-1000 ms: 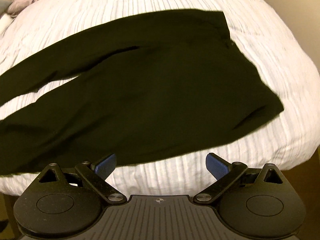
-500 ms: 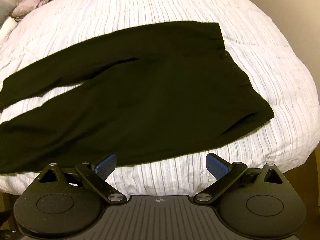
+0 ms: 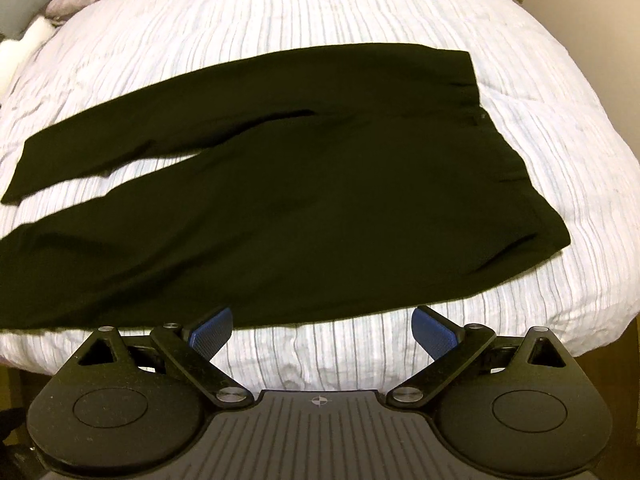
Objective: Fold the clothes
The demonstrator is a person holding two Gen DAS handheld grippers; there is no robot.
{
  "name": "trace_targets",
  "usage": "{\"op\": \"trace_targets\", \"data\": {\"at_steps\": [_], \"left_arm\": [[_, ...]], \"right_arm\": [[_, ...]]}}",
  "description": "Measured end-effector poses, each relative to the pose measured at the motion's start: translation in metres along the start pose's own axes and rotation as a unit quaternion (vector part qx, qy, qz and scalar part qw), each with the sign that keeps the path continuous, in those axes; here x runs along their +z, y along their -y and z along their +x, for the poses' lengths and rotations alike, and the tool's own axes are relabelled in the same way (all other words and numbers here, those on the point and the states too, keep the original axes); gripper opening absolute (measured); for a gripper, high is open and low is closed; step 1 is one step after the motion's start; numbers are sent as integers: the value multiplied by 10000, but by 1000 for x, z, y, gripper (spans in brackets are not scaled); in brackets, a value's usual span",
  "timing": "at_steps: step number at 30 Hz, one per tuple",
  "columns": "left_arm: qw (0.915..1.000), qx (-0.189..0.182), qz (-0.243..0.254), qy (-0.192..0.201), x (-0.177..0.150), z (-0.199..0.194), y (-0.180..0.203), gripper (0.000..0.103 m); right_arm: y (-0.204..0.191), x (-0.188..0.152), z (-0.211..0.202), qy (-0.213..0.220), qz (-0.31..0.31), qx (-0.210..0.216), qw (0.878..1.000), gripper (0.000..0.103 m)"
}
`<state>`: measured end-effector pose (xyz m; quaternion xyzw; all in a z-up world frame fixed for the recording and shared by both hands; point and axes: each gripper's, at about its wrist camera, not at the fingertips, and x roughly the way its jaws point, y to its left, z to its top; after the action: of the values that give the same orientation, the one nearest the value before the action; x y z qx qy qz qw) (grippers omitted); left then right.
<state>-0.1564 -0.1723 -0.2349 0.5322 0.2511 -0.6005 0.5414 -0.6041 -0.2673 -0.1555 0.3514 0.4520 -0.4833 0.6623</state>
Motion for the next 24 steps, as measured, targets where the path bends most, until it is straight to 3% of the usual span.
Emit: {"op": "trace_targets", "data": {"at_steps": [5, 8, 18, 24], "left_arm": [[9983, 339, 474, 57, -18, -4, 1, 79], [9975, 479, 510, 71, -27, -10, -5, 79], [9976, 574, 360, 125, -45, -20, -13, 79], [9862, 902, 1384, 51, -70, 13, -4, 78]], "right_arm": [[-2, 0, -1, 448, -364, -227, 9981, 99], [1, 2, -1, 731, -818, -424, 9931, 99], [13, 6, 33, 556, -1572, -645, 9839, 99], [4, 7, 46, 586, -1918, -604, 9778, 99]]}}
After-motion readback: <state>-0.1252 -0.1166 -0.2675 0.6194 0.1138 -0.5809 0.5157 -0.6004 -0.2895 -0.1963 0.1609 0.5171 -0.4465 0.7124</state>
